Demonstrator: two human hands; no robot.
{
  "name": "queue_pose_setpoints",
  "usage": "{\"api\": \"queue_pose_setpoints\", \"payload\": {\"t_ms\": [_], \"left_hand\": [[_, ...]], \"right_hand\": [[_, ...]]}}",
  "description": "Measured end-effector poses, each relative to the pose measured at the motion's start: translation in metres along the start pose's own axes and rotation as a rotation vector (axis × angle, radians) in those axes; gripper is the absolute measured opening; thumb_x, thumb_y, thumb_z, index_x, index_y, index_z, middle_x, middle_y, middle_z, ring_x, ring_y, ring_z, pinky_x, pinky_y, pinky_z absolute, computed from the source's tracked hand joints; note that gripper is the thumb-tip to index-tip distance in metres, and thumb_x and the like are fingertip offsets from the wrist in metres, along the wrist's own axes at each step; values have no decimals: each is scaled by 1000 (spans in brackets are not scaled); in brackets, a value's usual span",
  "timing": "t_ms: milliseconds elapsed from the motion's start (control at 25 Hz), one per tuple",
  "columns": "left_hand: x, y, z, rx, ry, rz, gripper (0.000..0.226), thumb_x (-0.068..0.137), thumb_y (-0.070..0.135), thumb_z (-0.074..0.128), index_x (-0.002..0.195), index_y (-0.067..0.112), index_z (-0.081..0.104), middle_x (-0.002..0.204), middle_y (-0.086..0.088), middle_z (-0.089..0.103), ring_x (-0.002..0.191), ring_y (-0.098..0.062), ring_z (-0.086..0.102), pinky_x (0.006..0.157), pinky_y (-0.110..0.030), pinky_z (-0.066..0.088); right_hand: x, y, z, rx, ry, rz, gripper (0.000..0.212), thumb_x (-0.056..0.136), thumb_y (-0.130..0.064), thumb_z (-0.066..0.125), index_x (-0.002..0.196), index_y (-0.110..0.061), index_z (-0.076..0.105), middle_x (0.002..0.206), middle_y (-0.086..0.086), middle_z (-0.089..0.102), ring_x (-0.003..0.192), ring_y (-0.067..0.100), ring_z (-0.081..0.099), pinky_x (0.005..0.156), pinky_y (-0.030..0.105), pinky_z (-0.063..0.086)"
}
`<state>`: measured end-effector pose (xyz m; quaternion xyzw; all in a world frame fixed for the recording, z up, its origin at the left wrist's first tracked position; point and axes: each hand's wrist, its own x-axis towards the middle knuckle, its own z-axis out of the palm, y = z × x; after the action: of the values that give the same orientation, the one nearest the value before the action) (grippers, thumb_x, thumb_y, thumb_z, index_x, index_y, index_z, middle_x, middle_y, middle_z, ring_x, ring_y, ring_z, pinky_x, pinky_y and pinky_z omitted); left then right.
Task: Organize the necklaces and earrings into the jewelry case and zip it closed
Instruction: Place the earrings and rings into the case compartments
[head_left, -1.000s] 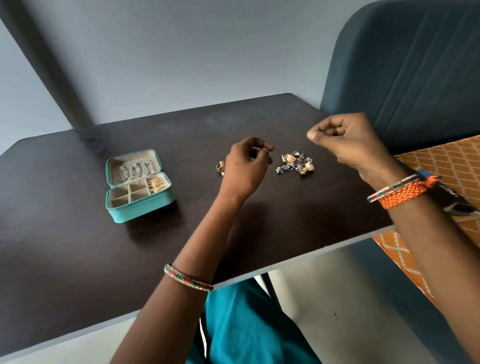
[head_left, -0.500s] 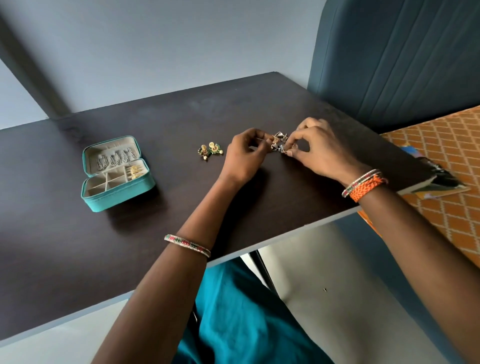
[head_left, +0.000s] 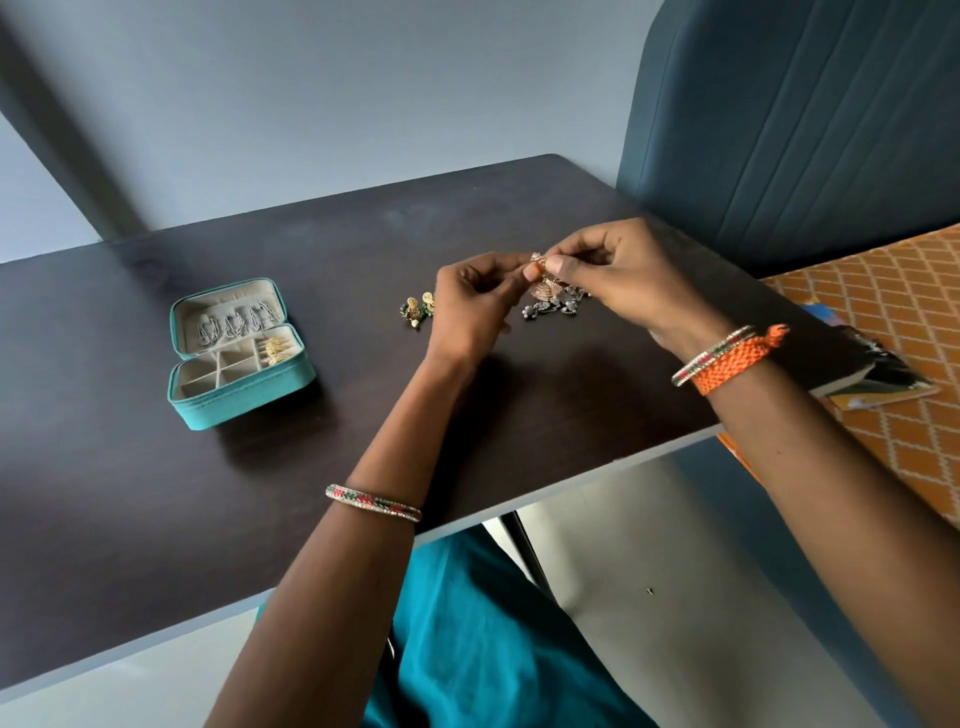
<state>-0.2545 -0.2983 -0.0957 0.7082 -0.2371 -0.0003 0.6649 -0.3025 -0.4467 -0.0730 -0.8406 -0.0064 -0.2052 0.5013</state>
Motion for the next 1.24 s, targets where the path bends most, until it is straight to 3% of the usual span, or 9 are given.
{"api": "queue_pose_setpoints", "payload": {"t_ms": [120,200,320,400,520,760,1000,1160,1240], "left_hand": [[2,3,-6,-11,50,-1,4,84,17,70,87,19,68,58,18,66,57,7,58,41,-17,43],[4,1,-9,-53,124,-32,4,84,15,70,83,16,67,54,15,65,51,6,56,40,-15,39],[6,-2,-12,-93,256,-95,8,84,17,70,82,11,65,46,15,61,43,6,49,42,-12,36],[7,-4,-13,-99,286,-114,9,84,18,70,83,11,65,46,14,61,45,6,51,46,-13,37],[7,-5,-13,-110,298,-128,11,83,18,72,85,13,63,56,8,65,52,3,58,48,-15,38],[4,0,-11,-149,273,-123,12,84,11,70,90,4,61,65,-5,64,47,3,57,42,-8,36],[2,1,-12,-149,278,-143,13,83,12,71,91,4,63,56,6,64,46,5,56,42,-6,35],[0,2,-13,-149,259,-184,16,82,14,73,92,2,66,53,8,64,47,5,57,42,-7,36],[1,3,-15,-159,231,-222,11,80,16,75,86,10,68,52,8,65,56,3,62,43,-11,38]], "right_hand": [[9,-1,12,100,28,47,6,85,-9,68,90,-9,71,79,-4,68,64,-7,61,63,10,45],[18,2,15,50,12,44,7,85,-12,68,90,-10,72,78,-5,68,64,-7,60,64,14,48],[31,12,19,-415,122,10,8,80,-28,68,77,-23,73,79,-4,71,85,16,64,85,38,47],[32,11,23,-778,143,4,17,79,-39,68,74,-24,72,85,-2,70,99,25,57,88,38,31],[30,6,31,-983,79,-30,20,77,-43,70,73,-23,71,95,2,63,105,27,48,88,39,26],[34,9,37,-955,59,5,6,80,-24,67,77,-22,72,86,-1,69,102,25,52,91,41,25],[37,16,37,-950,65,4,9,81,-27,70,78,-20,73,83,1,70,97,25,57,86,40,23],[39,16,34,-791,151,27,7,80,-22,69,75,-20,73,71,-6,67,92,20,59,75,35,16],[41,14,29,-616,236,42,7,78,-23,70,71,-21,71,63,-10,61,84,17,61,77,33,23]]}}
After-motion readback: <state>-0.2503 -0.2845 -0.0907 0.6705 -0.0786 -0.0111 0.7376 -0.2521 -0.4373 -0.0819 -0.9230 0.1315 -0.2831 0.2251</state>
